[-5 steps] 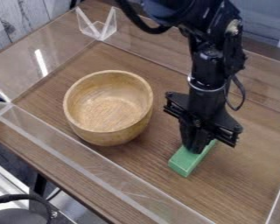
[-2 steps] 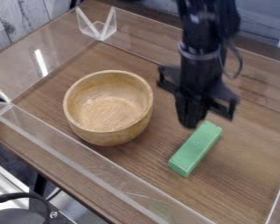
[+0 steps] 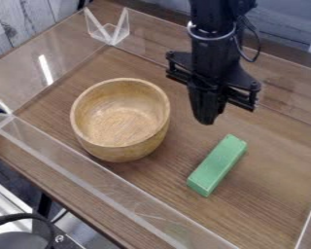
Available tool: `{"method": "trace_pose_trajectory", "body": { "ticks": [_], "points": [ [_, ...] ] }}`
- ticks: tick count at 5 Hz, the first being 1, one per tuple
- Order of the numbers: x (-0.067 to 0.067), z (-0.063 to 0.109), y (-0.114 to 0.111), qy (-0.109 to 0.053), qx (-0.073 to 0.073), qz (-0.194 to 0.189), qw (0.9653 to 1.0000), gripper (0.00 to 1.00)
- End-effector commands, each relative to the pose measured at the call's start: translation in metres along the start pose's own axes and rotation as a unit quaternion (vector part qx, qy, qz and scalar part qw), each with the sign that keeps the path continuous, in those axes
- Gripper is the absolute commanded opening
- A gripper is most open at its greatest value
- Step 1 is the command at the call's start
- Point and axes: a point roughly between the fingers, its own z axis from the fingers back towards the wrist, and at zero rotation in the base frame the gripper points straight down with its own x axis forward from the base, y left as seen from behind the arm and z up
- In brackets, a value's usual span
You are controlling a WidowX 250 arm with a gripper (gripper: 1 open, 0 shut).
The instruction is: Put the green block in the brown bowl
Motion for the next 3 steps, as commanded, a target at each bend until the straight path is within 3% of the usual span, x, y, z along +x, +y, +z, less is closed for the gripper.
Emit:
{"method": "trace_pose_trajectory", "body": {
  "ticks": [1,3],
  "points": [
    [0.004,-0.001,-0.003,-0.006,-0.002,-0.005,1.0,1.0],
    [0.003,-0.02,-0.006,0.011,-0.004,-0.013,0.9999,1.0]
  ]
}}
